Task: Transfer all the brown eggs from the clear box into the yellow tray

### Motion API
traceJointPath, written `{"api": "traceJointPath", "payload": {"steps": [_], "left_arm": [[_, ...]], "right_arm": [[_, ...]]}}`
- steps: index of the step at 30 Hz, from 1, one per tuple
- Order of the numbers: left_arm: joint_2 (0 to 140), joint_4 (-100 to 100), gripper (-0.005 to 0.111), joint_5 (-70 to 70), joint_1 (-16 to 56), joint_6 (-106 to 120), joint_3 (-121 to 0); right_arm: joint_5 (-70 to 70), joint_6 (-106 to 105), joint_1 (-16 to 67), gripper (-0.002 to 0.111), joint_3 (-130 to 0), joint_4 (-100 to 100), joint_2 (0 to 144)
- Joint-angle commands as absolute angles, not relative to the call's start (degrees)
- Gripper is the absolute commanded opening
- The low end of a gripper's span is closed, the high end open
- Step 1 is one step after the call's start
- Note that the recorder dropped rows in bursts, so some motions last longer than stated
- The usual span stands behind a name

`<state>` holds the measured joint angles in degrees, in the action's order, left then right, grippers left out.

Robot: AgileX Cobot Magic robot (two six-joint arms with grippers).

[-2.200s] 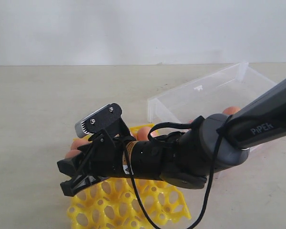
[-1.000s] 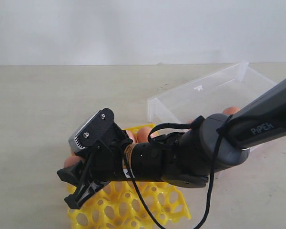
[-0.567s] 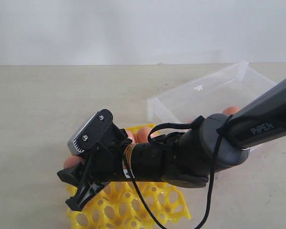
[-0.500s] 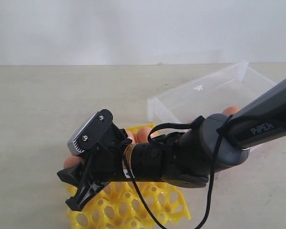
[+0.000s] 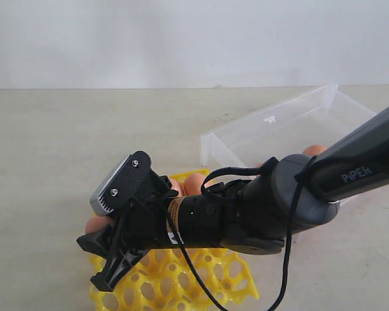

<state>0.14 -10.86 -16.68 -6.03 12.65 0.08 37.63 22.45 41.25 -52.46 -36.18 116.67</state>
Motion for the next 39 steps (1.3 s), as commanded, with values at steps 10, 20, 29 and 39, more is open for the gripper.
{"api": "traceJointPath", "payload": {"steps": [10,20,29,39], "left_arm": [[0.00,-11.14,0.004,-16.27,-6.22,13.06,0.00],[0.00,-11.14,0.004,-16.27,-6.22,13.06,0.00],[0.00,-11.14,0.004,-16.27,-6.22,13.06,0.00],[0.00,-11.14,0.004,-16.27,-6.22,13.06,0.00]], "right_arm": [[38.14,22.20,41.32,0.027,-52.74,-36.87,115.89],[37.74,22.08,41.32,0.000,-52.74,-36.28,110.60],[37.45,8.03,42.32,0.000,-52.74,-16.64,110.60],[42.99,-12.87,53.24,0.000,-52.74,15.80,110.60]]}}
